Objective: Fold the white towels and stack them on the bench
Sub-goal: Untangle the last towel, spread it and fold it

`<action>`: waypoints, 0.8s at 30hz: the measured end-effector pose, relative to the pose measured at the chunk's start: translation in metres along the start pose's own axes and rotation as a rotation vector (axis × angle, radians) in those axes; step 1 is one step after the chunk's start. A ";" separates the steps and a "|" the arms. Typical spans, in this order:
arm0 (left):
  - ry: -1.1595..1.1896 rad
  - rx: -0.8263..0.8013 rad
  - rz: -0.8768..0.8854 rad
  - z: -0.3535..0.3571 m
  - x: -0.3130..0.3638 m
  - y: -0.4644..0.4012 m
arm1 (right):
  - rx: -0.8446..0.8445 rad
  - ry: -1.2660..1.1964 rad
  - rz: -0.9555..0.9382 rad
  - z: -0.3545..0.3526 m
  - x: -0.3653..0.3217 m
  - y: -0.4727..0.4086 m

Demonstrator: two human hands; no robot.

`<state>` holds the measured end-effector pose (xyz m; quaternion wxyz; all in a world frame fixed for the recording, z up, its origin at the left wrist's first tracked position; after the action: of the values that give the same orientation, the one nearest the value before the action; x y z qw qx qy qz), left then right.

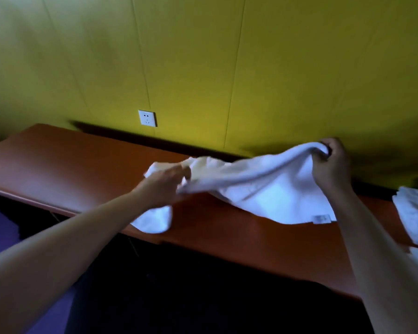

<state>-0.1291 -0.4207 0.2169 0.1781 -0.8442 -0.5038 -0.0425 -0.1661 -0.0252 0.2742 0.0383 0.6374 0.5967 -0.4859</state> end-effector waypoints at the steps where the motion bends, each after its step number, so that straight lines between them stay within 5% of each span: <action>1: -0.014 -0.203 -0.058 0.024 0.002 0.010 | -0.039 0.003 -0.020 0.004 0.002 0.006; 3: -0.033 -0.469 -0.157 0.063 0.004 0.025 | -0.173 -0.016 -0.052 0.013 -0.001 0.018; 9: 0.153 -0.149 -0.048 0.073 0.054 -0.032 | -0.521 -0.155 -0.101 0.028 -0.018 0.047; 16: 0.243 -0.164 0.060 0.097 0.112 -0.092 | -0.537 -0.229 -0.173 -0.004 -0.030 0.032; 20: 0.108 -0.225 0.050 0.097 0.084 -0.091 | -0.492 0.054 -0.206 -0.027 -0.004 0.010; 24: -0.123 -0.374 -0.154 0.095 0.007 -0.068 | -0.435 0.370 -0.298 -0.050 0.014 -0.010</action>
<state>-0.1944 -0.3531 0.1478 -0.0167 -0.8227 -0.5600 -0.0970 -0.1478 0.0187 0.2962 -0.0071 0.5973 0.7703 -0.2232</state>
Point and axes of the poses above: each hand's wrist, its own y-axis away from the middle knuckle, its own z-axis out of the palm, x = y × z, the point moved 5 cm from there along -y, towards the middle knuckle
